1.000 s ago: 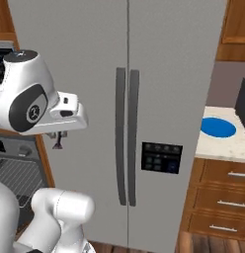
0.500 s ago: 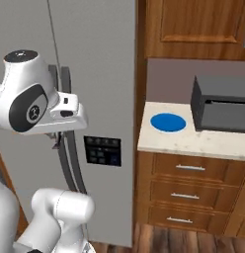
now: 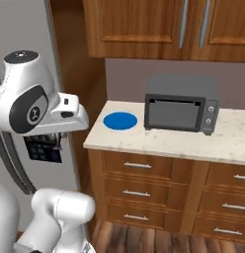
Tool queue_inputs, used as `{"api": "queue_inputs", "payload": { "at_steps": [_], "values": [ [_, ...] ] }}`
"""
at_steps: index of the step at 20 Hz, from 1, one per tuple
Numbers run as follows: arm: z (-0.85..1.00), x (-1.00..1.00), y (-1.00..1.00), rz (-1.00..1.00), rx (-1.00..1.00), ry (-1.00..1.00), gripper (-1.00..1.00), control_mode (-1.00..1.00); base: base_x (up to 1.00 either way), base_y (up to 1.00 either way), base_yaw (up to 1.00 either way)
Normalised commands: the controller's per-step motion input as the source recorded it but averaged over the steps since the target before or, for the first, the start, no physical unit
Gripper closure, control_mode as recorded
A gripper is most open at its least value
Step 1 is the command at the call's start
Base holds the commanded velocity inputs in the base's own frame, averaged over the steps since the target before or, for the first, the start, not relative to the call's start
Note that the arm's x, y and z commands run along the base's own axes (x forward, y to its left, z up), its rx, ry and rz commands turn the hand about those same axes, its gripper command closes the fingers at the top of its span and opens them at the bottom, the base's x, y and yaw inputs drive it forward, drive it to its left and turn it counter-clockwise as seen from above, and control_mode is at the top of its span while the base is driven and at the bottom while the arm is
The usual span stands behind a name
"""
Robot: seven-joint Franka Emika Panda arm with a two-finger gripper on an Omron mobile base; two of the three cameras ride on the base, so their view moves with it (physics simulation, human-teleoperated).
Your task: Take the fish from the oven and place it on the plate on the counter.
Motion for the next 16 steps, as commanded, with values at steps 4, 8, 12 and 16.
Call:
{"api": "queue_inputs", "payload": {
  "at_steps": [4,8,12,16],
  "values": [
    [0.00,0.00,0.00,0.00,0.00,0.00,1.00,1.00,0.77,-0.48,0.21],
    [0.00,0.00,0.00,0.00,0.00,0.00,1.00,1.00,0.74,-0.01,0.16],
    [0.00,0.00,0.00,0.00,0.00,0.00,1.00,1.00,0.27,-0.11,0.05],
    [0.00,0.00,0.00,0.00,0.00,0.00,1.00,1.00,0.50,-0.51,0.08]
  ]
}}
